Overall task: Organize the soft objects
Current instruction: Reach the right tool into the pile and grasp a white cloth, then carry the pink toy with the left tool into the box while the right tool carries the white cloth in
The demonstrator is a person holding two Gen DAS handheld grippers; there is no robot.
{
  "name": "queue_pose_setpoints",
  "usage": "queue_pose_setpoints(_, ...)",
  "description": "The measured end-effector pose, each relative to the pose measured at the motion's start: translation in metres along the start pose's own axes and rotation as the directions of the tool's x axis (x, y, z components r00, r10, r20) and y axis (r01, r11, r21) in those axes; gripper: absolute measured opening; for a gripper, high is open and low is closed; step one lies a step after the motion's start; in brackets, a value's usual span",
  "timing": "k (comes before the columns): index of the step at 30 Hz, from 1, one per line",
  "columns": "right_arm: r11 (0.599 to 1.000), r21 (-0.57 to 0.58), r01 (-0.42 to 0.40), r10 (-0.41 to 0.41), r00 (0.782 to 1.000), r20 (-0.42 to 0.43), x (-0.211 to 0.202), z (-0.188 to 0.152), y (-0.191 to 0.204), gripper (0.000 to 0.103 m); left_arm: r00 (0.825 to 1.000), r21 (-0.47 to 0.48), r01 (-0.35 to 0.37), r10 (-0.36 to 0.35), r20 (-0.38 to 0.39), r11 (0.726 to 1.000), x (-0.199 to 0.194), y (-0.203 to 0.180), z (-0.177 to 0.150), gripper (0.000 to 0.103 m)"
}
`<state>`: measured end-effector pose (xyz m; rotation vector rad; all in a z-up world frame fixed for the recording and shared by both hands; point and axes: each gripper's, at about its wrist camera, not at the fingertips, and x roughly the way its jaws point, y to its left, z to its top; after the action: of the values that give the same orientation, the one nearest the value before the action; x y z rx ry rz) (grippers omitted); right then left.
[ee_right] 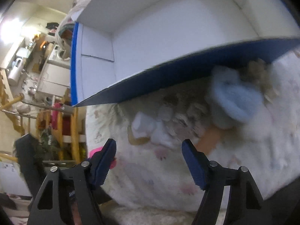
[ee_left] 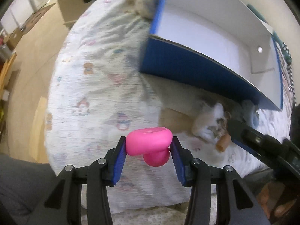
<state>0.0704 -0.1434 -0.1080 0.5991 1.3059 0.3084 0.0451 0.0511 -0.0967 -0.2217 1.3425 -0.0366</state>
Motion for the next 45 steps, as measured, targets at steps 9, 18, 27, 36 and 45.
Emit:
queue_pose_setpoints(9, 0.993, 0.021, 0.112, -0.112, 0.993, -0.023, 0.036, 0.022, 0.02, 0.036, 1.0, -0.021, 0.004, -0.004, 0.02, 1.0, -0.012, 0.02, -0.005, 0.043)
queue_pose_setpoints(18, 0.999, -0.03, 0.011, -0.011, 1.0, 0.015, 0.001, 0.018, 0.024, 0.008, 0.999, -0.008, -0.013, 0.014, 0.03, 1.0, -0.004, -0.003, -0.002, 0.043)
queue_pose_setpoints(27, 0.997, -0.028, -0.067, 0.068, 0.996, 0.058, -0.04, 0.008, 0.019, 0.008, 0.996, 0.023, -0.059, 0.057, 0.063, 0.998, -0.004, -0.022, -0.004, 0.043)
queue_pose_setpoints(36, 0.99, -0.046, -0.136, 0.141, 0.979, 0.144, -0.089, 0.02, 0.02, 0.008, 0.989, 0.047, -0.055, 0.048, 0.137, 0.997, -0.029, -0.037, 0.008, 0.043)
queue_pose_setpoints(45, 0.987, -0.103, -0.121, 0.143, 0.958, 0.247, -0.13, 0.066, 0.024, 0.008, 0.969, 0.117, -0.054, 0.024, 0.244, 0.992, -0.074, -0.069, 0.069, 0.043)
